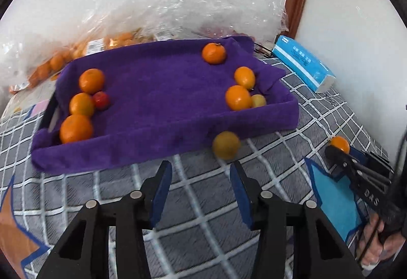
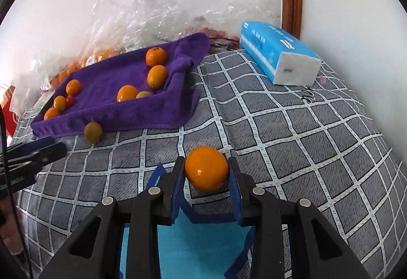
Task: Organize fruits
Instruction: 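Grasp an orange with the right gripper while the left gripper grasps a yellow fruit, then lift both held fruits and carry them over the purple towel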
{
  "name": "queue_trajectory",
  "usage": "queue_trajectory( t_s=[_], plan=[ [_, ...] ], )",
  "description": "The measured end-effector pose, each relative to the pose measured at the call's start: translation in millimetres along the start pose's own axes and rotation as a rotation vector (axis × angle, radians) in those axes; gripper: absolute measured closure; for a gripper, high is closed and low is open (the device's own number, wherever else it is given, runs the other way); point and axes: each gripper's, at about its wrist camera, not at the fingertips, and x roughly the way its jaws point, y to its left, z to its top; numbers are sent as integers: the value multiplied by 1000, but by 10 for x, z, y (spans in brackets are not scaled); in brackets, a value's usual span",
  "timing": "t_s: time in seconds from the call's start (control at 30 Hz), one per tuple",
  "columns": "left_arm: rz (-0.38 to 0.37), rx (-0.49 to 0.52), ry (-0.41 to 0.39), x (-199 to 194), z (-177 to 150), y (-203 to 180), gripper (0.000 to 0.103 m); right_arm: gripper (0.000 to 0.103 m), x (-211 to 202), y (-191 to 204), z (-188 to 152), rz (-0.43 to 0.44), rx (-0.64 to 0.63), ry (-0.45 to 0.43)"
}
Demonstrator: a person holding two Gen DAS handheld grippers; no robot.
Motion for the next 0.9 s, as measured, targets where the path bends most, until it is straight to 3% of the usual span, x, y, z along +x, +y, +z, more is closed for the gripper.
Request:
queue_trajectory(
  t_s=[0.23,0.33,0.5,0.77,0.9],
  plan=[
    [-49,-39,32,304,135,-103,62,70,19,-39,2,24,26,2],
    [-44,-46,23,357,171,-155,77,70,21,-32,1,24,23,3],
    [-51,-47,13,231,127,-70,77,71,29,-38,4,25,24,4],
    [92,-75,-17,-332,-240,535,77,70,-10,-5,-6,16,8,-9],
    [142,-102,-45,-600,-451,878,77,70,-43,89,-25,-36,-19,-12]
  ],
)
